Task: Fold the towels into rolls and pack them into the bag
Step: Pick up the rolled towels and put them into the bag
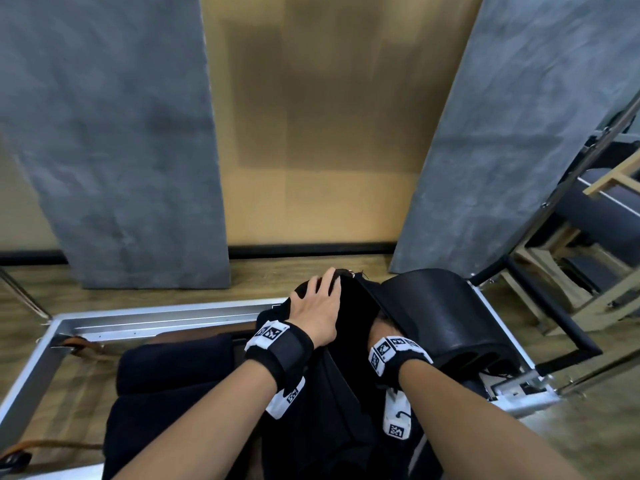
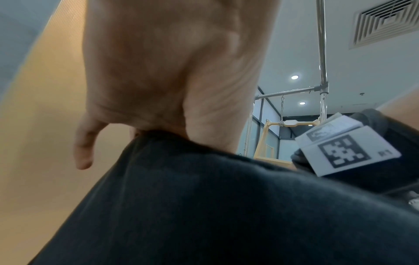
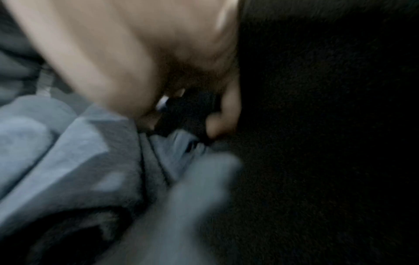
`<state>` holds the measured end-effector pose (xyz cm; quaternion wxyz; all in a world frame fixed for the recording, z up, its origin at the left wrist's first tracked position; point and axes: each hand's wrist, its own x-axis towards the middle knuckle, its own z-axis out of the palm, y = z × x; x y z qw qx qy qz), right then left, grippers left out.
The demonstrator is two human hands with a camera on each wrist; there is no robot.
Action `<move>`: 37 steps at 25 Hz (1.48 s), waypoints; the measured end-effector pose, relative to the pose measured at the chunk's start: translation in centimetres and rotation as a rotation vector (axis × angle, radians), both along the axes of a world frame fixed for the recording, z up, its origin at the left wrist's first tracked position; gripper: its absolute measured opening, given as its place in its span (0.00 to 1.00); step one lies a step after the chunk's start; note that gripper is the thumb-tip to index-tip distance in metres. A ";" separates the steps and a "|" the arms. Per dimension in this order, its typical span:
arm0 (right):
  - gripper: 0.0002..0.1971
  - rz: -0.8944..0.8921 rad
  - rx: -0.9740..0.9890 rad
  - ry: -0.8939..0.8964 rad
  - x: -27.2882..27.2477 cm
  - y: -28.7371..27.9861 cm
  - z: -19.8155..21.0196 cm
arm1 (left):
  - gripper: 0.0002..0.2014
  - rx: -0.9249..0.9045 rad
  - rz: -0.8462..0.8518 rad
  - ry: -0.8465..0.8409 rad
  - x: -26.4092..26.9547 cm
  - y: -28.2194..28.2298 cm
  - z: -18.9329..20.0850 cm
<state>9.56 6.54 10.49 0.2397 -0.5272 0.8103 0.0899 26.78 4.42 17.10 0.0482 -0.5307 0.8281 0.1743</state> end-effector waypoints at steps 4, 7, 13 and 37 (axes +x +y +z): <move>0.47 0.195 0.095 0.011 0.5 2.2 -0.4 | 0.51 -0.016 0.006 0.073 0.1 1.1 0.2; 0.38 0.264 0.113 -0.015 0.8 2.3 -0.2 | 0.51 -0.024 0.006 0.094 0.2 2.1 0.3; 0.38 0.253 0.075 -0.125 -0.1 2.8 1.3 | 0.52 0.058 0.080 -0.019 -0.1 7.6 -0.6; 0.06 0.538 -0.485 -0.406 15.4 4.4 12.3 | 0.04 -0.263 1.008 1.136 10.0 19.3 -5.0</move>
